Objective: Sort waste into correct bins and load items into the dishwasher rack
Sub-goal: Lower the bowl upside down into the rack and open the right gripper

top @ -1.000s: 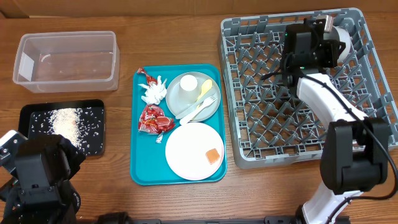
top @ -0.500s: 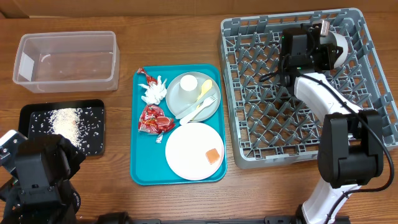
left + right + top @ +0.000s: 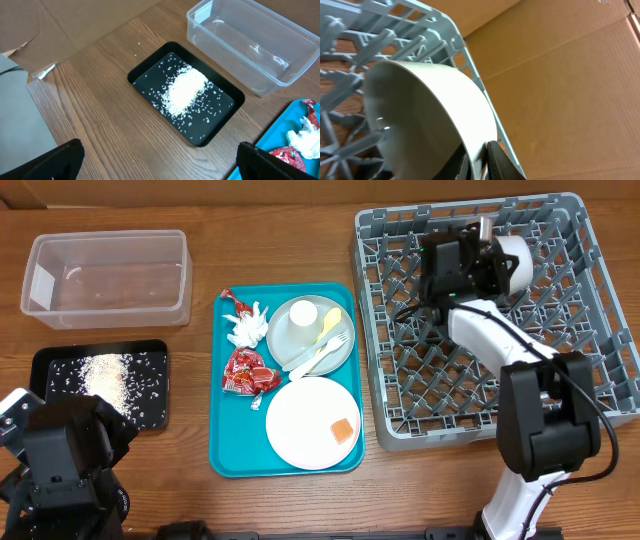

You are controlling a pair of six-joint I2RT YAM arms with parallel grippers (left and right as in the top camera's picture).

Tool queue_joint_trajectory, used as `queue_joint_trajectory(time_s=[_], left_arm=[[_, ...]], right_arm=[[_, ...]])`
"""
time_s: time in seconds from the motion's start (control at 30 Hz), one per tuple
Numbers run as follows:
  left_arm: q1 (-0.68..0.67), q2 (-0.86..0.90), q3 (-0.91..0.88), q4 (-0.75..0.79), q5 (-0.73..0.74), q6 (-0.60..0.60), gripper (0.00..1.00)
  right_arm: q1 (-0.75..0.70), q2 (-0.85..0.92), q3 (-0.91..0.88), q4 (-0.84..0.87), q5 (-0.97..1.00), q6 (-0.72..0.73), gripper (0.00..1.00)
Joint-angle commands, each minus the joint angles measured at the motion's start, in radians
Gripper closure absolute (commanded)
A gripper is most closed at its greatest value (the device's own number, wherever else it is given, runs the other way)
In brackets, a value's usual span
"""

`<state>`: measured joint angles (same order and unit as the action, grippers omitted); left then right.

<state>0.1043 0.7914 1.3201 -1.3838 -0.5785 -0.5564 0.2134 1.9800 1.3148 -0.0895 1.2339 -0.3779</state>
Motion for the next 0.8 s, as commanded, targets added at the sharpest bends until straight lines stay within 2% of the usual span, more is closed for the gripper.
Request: queue_joint_trajectory(time_s=[0.0, 0.17, 0.27, 0.37, 0.47, 0.7, 0.77], left_arm=[[0.002, 0.000, 0.011, 0.007, 0.005, -0.028, 0.00], [0.002, 0.000, 0.011, 0.008, 0.008, -0.028, 0.00], [0.002, 0.000, 0.011, 0.008, 0.008, -0.028, 0.00], [0.002, 0.000, 0.011, 0.013, 0.021, -0.028, 0.00], [0.002, 0.000, 0.011, 0.019, 0.023, -0.027, 0.00], [0.002, 0.000, 0.011, 0.022, 0.029, -0.027, 0.00], [0.002, 0.000, 0.011, 0.022, 0.029, -0.027, 0.00]], right_arm=[[0.036, 0.014, 0.020, 0.018, 0.007, 0.011, 0.85], [0.114, 0.014, 0.021, 0.040, 0.007, 0.016, 0.80], [0.175, 0.014, 0.022, 0.077, 0.036, 0.039, 0.73], [0.224, 0.012, 0.028, 0.103, 0.090, 0.100, 0.53], [0.252, 0.004, 0.050, 0.103, 0.145, 0.124, 0.40], [0.234, -0.091, 0.069, 0.092, 0.206, 0.150, 0.30], [0.213, -0.130, 0.069, 0.092, 0.206, 0.149, 0.29]])
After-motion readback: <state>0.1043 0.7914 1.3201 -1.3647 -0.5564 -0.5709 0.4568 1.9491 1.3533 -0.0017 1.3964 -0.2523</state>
